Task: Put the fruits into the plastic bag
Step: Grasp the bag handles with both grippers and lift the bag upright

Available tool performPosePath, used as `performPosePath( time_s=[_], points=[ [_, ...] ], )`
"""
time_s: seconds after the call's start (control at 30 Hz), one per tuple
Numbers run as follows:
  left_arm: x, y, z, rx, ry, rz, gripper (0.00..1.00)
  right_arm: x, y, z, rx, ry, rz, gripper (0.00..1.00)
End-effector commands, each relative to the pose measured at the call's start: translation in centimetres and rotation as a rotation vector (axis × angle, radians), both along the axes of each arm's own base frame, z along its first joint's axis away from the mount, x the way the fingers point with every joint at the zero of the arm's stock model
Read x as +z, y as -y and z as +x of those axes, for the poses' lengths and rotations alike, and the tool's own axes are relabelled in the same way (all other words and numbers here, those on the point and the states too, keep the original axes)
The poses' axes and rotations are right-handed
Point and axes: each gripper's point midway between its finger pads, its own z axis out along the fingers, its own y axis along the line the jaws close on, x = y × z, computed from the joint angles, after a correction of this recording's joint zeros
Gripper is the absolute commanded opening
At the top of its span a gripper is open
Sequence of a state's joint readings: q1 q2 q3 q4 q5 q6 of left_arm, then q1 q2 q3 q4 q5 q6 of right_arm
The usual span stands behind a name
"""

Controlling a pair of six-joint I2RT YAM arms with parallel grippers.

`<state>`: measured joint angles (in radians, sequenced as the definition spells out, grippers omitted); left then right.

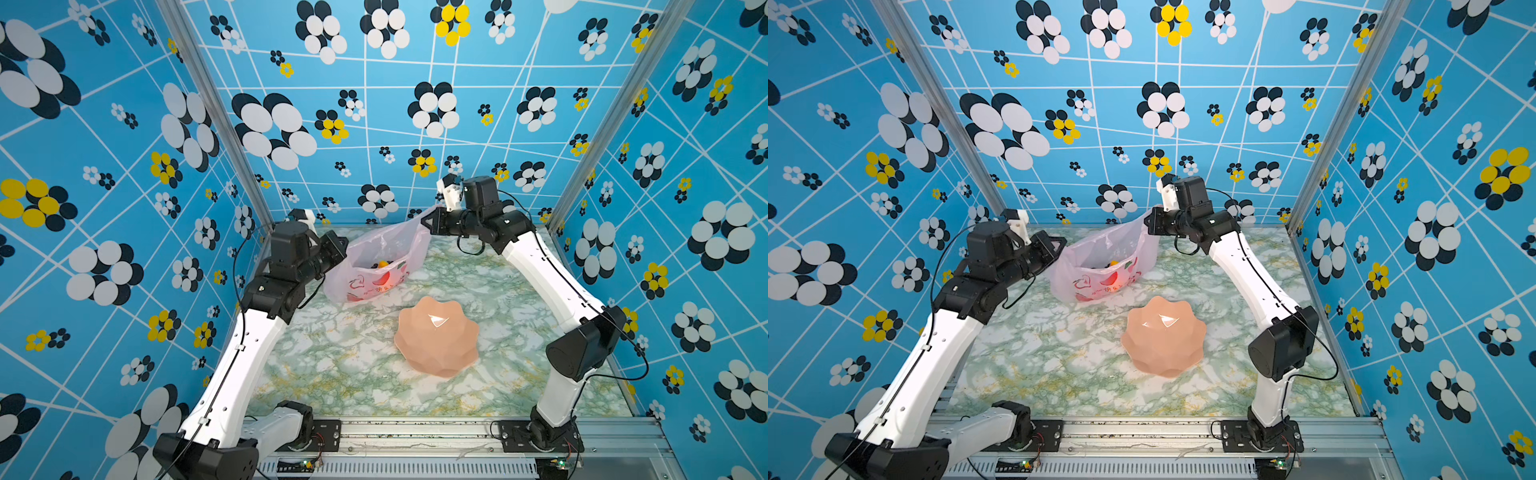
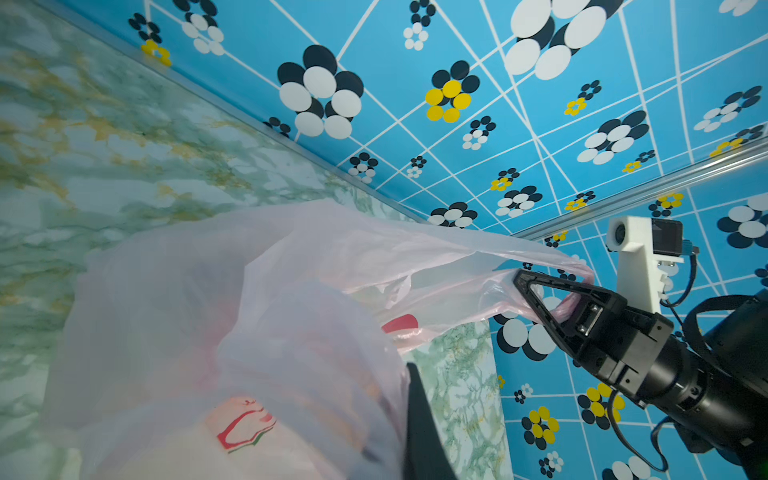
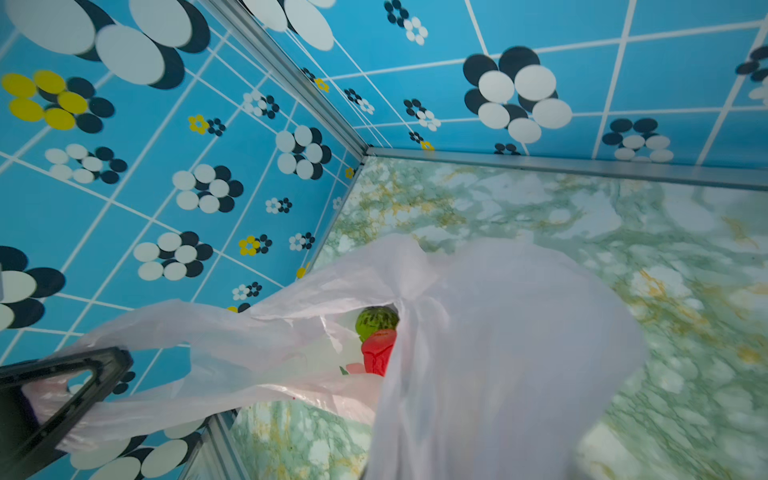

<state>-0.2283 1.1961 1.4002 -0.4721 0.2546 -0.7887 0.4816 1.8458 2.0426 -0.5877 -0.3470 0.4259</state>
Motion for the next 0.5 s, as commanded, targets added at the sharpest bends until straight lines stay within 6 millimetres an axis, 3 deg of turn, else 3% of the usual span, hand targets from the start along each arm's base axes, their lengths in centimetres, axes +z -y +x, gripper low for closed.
performPosePath(
  time_s=[0.0,0.13,0.27,0.37,0.47],
  points=[
    [2.7,1.3,-0.7,-0.115,0.010,0.009,0.00,5.7,-0.9,-0.7,0.041,0.076,0.130,0.00],
    [5.8,1.0,0.7,-0.120,0.083,-0.028,0.00,7.9,-0.6,-0.8,0.047,0.148,0.123,0.00],
    [7.3,1.3,2.2,-0.142,0.104,-0.068,0.00,8.7,0.7,-0.4,0.008,0.177,0.120,0.00],
    [6.6,2.0,3.4,-0.168,0.064,-0.050,0.00,8.6,1.2,0.1,-0.008,0.176,0.139,0.00],
    [3.6,0.9,4.6,-0.104,-0.013,-0.010,0.00,9.8,1.0,-0.3,0.026,0.187,0.168,0.00]
  ],
)
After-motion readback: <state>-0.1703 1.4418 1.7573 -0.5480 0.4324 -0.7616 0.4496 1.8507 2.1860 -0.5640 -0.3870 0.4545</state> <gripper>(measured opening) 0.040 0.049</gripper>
